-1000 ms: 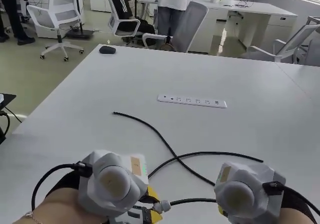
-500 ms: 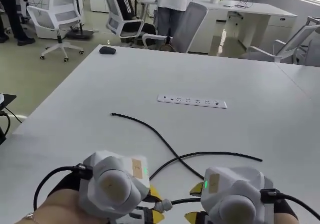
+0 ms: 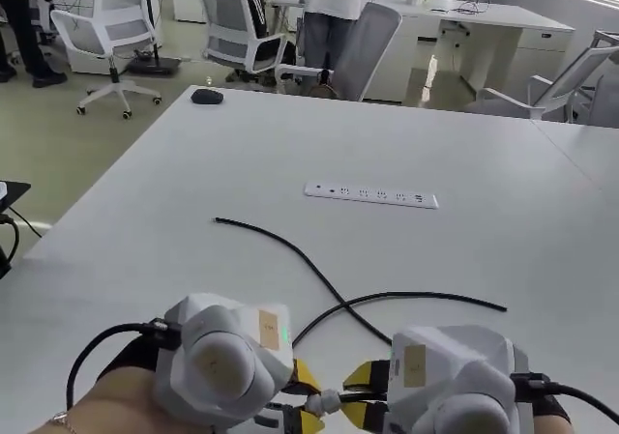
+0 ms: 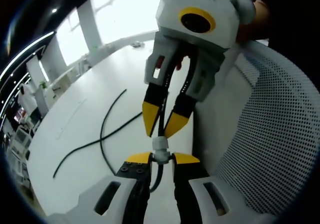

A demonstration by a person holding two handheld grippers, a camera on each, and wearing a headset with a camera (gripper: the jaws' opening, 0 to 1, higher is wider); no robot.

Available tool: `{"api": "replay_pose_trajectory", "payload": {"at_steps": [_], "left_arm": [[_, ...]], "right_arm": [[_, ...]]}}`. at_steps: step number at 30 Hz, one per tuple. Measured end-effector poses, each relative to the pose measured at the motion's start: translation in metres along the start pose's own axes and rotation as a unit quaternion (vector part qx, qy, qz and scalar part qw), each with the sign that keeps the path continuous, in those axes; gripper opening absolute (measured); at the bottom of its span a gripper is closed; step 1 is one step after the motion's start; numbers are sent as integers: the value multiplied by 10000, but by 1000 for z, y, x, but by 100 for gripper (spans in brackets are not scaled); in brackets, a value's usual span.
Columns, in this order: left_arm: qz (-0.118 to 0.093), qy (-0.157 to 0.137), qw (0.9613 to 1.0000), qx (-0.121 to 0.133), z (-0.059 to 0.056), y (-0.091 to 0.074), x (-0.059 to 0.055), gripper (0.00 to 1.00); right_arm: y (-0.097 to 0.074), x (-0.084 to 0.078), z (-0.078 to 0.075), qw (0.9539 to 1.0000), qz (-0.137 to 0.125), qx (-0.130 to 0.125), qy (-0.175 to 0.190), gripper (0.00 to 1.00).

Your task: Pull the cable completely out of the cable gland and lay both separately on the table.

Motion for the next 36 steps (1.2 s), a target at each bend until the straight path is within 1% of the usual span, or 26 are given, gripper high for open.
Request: {"api": "replay_pose_trajectory", "payload": {"at_steps": [4, 7, 8, 9, 10, 11, 12, 13, 15, 18, 20, 23, 28, 34, 35, 36], "left_arm": [[-97, -87, 9999, 82, 4, -1, 2, 17], [-117, -160, 9998, 87, 4, -1, 1, 17], [-122, -164, 9997, 93, 4, -1, 2, 17], [-68, -182, 9997, 126, 5, -1, 1, 17], [73, -136, 9997, 202, 7, -3, -3, 17], [72, -92, 9998, 177, 6, -2, -5, 17], [69, -144, 9997, 186, 6, -3, -4, 17], [-13, -195, 9996, 206, 6, -3, -2, 17], [-50, -221, 9995, 232, 7, -3, 0, 17], [-15, -237, 9995, 223, 7, -1, -1, 17], [20, -217, 9995, 220, 6, -1, -2, 17], [46, -227, 9995, 223, 6, -1, -3, 17], [25, -277, 9993, 270, 8, -2, -3, 17], [22, -304, 9991, 292, 9, -2, -3, 17], [164, -281, 9989, 330, 10, -4, -6, 17], [301, -108, 9986, 418, 13, -6, -10, 17]], "right_arm": [[-1, -3, -4, 10000, 38, -86, 13, 5], [-1, -5, -5, 9999, 29, -81, 52, 5], [-1, -6, -5, 10000, 33, -72, 2, 5], [-2, -7, -6, 9999, 47, -84, -33, 4], [-4, -12, -9, 9996, 226, -163, 9, 4], [-4, -14, -10, 9997, 204, -159, 22, 4], [-6, -16, -11, 9996, 185, -177, 104, 4], [-7, -16, -12, 9995, 178, -215, 160, 4], [-7, -18, -13, 9992, 244, -247, 182, 3], [-4, -23, -11, 9987, 427, -214, 194, 3], [-4, -24, -10, 9985, 480, -201, 184, 3], [-5, -27, -10, 9979, 548, -207, 260, 3], [-6, -28, -11, 9976, 565, -246, 329, 2], [-7, -27, -10, 9973, 534, -216, 450, 2], [-8, -27, -10, 9974, 530, -221, 445, 2], [-10, -30, -12, 9966, 654, -297, 397, 2]]}}
Point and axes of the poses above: the centre of the closed fingertips' face, and the gripper's own axes: y roughly forward along the fingers, z roughly to its left, x roughly out of its top, the point moved 7 cm from there along -y, roughly backward along the fingers, and after that the axes turned 10 degrees about -z, right-handed, at the moved point
